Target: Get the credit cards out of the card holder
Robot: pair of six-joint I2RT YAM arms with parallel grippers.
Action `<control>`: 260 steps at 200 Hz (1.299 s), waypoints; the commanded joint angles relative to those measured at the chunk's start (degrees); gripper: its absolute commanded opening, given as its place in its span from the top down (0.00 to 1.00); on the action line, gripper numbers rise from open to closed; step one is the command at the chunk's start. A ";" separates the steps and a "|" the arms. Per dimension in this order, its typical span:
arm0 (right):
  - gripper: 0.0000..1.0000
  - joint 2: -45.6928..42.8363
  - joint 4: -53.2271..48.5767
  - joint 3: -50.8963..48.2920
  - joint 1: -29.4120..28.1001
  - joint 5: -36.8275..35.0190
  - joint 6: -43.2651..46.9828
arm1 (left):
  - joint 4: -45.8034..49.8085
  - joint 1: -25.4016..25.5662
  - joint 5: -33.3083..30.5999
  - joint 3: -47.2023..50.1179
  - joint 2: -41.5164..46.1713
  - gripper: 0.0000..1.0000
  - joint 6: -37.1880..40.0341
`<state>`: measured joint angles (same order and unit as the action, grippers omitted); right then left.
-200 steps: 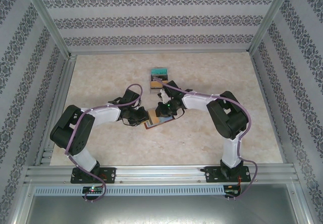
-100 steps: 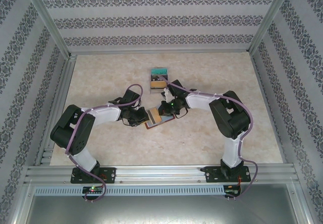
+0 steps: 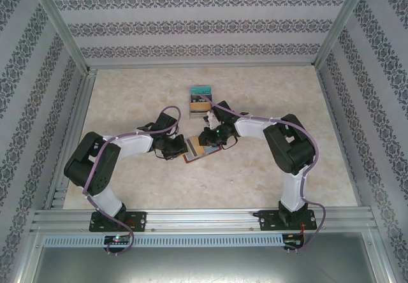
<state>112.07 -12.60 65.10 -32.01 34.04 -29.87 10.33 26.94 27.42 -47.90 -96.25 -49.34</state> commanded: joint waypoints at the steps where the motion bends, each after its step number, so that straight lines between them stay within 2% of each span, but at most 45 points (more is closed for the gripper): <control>1: 0.79 2.20 0.91 -0.11 -0.51 2.35 0.07 | 4.17 0.53 -0.44 -0.43 -1.68 0.95 1.68; 30: 0.85 2.64 1.41 -0.26 -0.32 2.90 -0.26 | 4.48 0.48 -0.50 -0.46 -1.72 0.96 1.78; 52: 1.00 1.56 2.18 -1.58 0.67 2.66 -0.53 | 4.87 0.51 -0.68 -0.36 -1.40 0.96 2.03; 92: 1.00 -0.34 2.41 -3.13 2.79 2.70 0.19 | 5.40 0.53 -0.89 -0.41 -1.23 0.99 2.73; 181: 1.00 -5.77 -0.30 -5.16 8.24 3.39 4.02 | 5.84 0.48 -1.10 0.01 -0.46 1.00 3.43; 225: 1.00 -10.37 -1.27 -7.14 12.20 4.73 5.63 | 5.78 0.51 -0.96 0.09 0.61 1.00 3.56; 260: 1.00 -15.06 -3.98 -7.07 13.28 4.92 7.48 | 6.06 0.48 -0.73 -0.11 2.16 0.98 3.99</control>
<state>101.06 -13.80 58.30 -19.05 38.54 -25.10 12.25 26.94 27.38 -48.16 -95.92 -46.85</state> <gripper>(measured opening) 0.066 0.055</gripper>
